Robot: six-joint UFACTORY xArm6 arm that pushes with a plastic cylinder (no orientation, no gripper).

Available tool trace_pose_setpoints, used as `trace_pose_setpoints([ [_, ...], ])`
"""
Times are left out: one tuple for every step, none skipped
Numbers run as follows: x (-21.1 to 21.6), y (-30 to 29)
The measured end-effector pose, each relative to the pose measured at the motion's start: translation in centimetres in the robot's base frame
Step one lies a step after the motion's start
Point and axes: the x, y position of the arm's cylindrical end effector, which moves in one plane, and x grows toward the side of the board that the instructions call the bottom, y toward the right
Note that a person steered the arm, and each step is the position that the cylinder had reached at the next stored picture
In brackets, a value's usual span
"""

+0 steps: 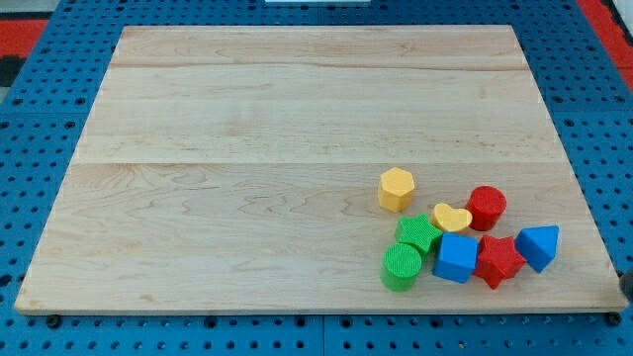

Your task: Separate the green star from the blue cube

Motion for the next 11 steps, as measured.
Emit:
trace_pose_setpoints([
  [0.2, -6.1],
  [0.1, -11.4],
  [0.0, -14.9],
  [-1.1, -14.9],
  [-2.4, -15.3],
  [-3.7, -15.9],
  [-5.5, -16.4],
  [-6.6, -16.2],
  [-6.6, -19.7],
  [-7.4, -21.8],
  [-9.8, -21.0],
])
